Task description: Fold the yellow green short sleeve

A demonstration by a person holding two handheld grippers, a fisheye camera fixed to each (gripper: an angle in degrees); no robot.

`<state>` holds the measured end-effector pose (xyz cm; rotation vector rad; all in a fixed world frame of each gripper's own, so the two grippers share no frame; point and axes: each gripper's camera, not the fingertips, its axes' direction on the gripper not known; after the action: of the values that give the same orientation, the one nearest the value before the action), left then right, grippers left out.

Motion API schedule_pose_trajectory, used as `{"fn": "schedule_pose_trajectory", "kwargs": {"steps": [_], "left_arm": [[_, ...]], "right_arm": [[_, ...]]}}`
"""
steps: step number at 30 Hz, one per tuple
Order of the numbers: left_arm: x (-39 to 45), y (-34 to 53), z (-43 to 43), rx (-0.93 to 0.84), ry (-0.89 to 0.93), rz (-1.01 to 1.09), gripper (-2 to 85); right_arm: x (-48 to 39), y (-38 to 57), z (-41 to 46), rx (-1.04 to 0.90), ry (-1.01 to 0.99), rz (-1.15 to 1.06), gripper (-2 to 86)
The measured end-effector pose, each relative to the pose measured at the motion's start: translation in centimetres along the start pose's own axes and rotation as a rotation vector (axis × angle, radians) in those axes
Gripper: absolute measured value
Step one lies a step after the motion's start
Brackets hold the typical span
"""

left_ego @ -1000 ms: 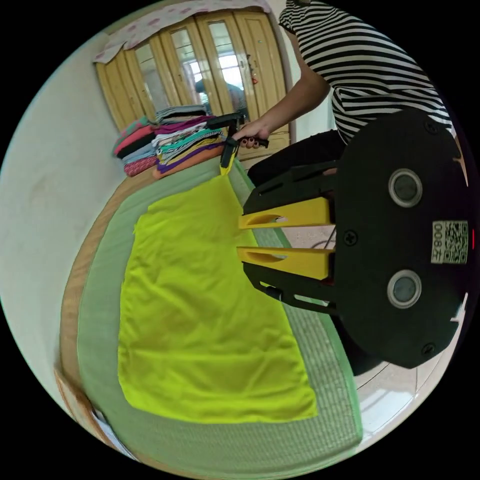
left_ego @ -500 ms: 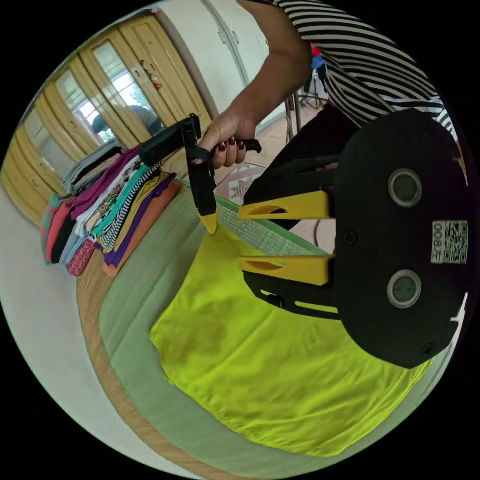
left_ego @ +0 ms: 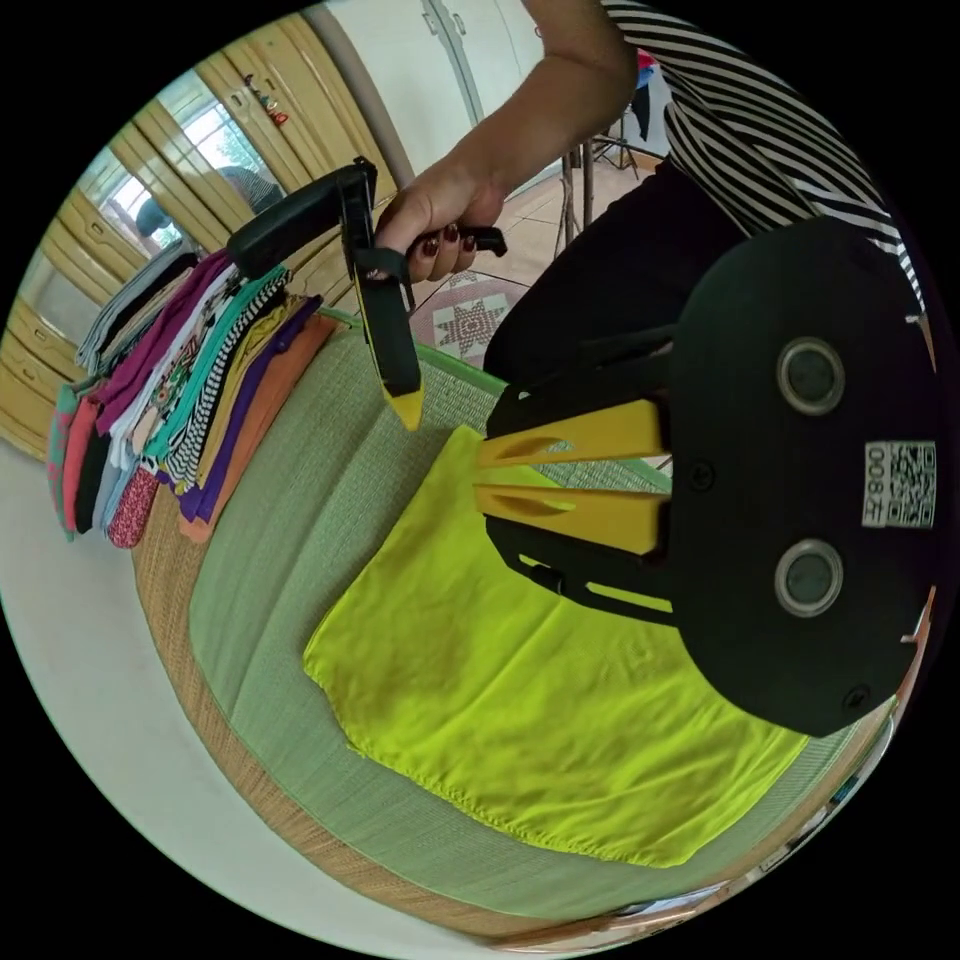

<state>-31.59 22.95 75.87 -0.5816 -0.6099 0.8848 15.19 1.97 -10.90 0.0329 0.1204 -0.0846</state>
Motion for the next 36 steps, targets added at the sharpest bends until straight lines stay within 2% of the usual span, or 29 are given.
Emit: {"fn": "schedule_pose_trajectory", "kwargs": {"steps": [2,7,16,20,24,30,36], "left_arm": [[0.9,-0.3,1.7,-0.011,0.002,0.024,7.0],[2.6,-1.3,5.9,-0.047,-0.017,0.065,8.5],[5.2,-3.4,10.5,-0.076,-0.154,0.171,8.8],[5.0,-3.7,10.5,-0.030,-0.230,0.111,4.0],[2.9,-3.1,8.6,0.037,-0.167,-0.004,2.1],[-1.2,-1.2,5.7,0.175,0.014,-0.239,1.5],[-1.3,-0.8,4.0,0.200,0.041,-0.252,1.5]], "right_arm": [[0.2,0.6,0.4,-0.061,0.106,0.005,4.9],[0.5,0.7,1.5,-0.108,0.088,0.006,5.7],[0.4,-1.0,-1.3,-0.062,-0.191,-0.008,2.2],[-1.3,-2.7,-2.4,-0.056,-0.227,-0.058,2.1],[-1.5,-4.4,-3.3,-0.032,-0.262,-0.083,2.6],[2.9,-8.7,-4.2,0.029,-0.249,0.028,7.2],[6.1,-15.1,-1.6,0.021,-0.282,0.110,10.0]]}}
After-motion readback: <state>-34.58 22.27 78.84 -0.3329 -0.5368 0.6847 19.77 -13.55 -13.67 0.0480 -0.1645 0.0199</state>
